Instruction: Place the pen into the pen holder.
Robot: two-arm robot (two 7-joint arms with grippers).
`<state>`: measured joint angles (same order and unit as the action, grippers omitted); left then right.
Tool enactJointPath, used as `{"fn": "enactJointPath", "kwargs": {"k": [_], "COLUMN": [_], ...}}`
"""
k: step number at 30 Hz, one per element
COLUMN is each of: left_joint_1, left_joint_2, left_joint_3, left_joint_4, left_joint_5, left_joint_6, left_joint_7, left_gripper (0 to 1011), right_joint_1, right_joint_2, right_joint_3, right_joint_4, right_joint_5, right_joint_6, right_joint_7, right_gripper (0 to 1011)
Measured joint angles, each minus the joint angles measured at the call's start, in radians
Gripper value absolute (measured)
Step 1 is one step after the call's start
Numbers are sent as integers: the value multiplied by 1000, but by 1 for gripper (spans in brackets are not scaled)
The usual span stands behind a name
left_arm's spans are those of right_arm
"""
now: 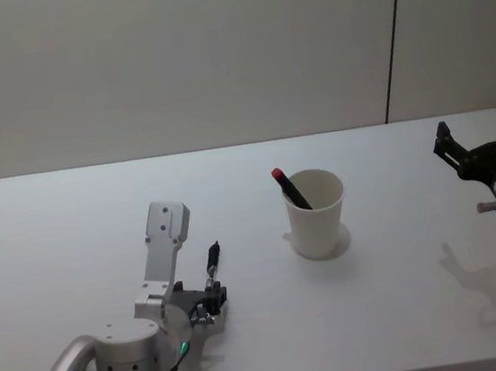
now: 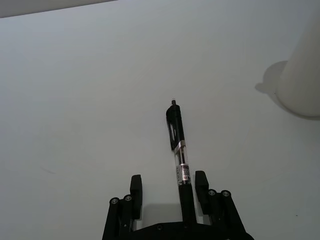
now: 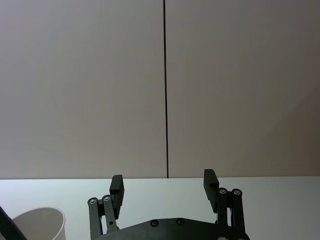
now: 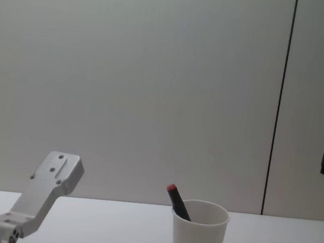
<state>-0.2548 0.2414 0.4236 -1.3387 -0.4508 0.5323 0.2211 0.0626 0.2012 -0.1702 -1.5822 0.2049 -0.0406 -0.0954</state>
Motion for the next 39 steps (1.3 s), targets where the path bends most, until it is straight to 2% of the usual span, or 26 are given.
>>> {"fn": "enactJointPath", "kwargs": {"k": [11,17,18,19,20,21,23,28,39], "left_joint_1": [-2,-3,-3,-3,-4,-4,-5,-8,-12], "left_joint_2": [-11,-16,-18,-18,-20,-20,-23,-28,-36], "left_joint_3": [3,5,6,6,8,8,10,11,10], "left_joint_4": [4,4,4,4,4,3,3,4,7], "left_joint_5": [19,29,32,32,36,37,42,52,67], "left_joint_6": [6,8,10,10,11,11,13,18,21], "left_joint_7": [0,-2,-3,-3,-5,-5,-8,-12,-21], "left_gripper": [606,496,451,451,378,378,268,143,137], "right_joint_1": [0,0,0,0,0,0,0,0,0], "right_joint_2": [0,0,0,0,0,0,0,0,0], "right_joint_3": [0,0,0,0,0,0,0,0,0], "right_joint_4": [0,0,0,0,0,0,0,0,0], "right_joint_5": [0,0,0,0,0,0,0,0,0], "right_joint_6": [0,0,0,0,0,0,0,0,0], "right_joint_7": [0,0,0,0,0,0,0,0,0], "right_gripper": [1001,1002,1002,1002,1001,1001,1001,1002,1002]}}
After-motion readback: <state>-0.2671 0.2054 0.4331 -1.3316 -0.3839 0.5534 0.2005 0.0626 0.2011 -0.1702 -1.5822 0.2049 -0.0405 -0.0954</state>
